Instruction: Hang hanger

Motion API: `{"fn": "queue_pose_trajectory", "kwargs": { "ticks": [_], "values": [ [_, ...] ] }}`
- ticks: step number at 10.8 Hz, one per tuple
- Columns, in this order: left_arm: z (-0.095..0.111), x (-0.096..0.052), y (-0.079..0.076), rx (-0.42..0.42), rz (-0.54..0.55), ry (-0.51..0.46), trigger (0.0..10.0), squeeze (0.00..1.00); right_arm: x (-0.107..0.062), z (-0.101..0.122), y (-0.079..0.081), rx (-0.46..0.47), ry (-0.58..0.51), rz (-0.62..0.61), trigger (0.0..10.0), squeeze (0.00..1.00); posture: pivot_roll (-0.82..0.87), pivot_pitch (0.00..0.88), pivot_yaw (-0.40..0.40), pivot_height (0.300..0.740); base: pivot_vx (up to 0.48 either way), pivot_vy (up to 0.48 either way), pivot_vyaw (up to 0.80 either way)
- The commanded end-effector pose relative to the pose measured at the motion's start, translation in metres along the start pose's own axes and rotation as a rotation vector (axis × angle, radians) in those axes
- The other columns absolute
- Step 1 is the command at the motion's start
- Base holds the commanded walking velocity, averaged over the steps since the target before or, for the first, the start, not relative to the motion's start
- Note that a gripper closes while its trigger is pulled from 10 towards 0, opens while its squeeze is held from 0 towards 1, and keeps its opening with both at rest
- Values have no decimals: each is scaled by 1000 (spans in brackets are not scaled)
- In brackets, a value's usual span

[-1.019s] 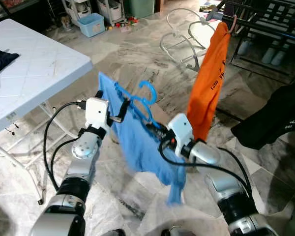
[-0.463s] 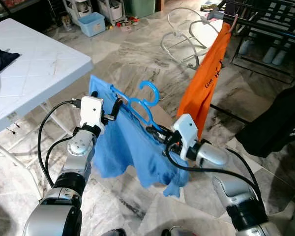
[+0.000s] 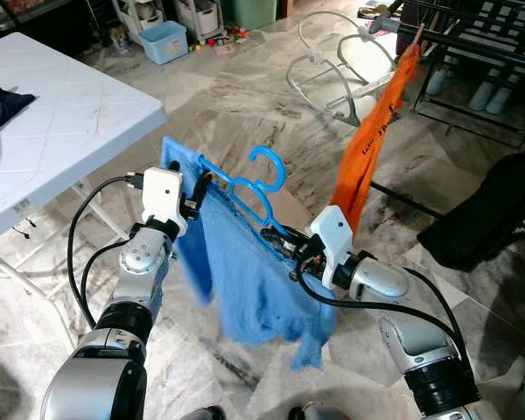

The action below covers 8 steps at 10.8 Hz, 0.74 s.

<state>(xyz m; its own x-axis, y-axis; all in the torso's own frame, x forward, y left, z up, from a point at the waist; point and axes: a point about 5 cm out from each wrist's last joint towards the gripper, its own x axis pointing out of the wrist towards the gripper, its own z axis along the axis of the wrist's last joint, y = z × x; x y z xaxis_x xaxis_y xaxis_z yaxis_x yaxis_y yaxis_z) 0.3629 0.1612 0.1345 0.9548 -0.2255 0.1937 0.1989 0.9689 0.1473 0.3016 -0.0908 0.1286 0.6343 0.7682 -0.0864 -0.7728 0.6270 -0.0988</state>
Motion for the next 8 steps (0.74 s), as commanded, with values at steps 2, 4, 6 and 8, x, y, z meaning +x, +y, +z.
{"fn": "queue_pose_trajectory", "kwargs": {
  "ticks": [2, 4, 6, 8],
  "values": [
    [0, -1, 9, 2, 15, 3, 0, 0, 0, 7, 2, -6, -35, 8, 10000, 0, -279, 135, 65, 740, 0, 0, 0],
    [0, -1, 9, -1, 10, -1, 0, 0, 0, 4, 2, -9, -24, 3, 10000, 0, -280, 134, 64, 740, 0, 0, 0],
    [1, -1, 7, -8, -1, -7, 0, 0, -2, 1, -2, -32, 3, -18, 10000, 0, -280, 136, 63, 740, 0, 0, 0],
    [3, 1, 9, -4, 4, -15, 0, 0, -5, -7, -1, -68, 45, -22, 10000, 0, -284, 138, 66, 740, 0, 0, 0]
  ]
}}
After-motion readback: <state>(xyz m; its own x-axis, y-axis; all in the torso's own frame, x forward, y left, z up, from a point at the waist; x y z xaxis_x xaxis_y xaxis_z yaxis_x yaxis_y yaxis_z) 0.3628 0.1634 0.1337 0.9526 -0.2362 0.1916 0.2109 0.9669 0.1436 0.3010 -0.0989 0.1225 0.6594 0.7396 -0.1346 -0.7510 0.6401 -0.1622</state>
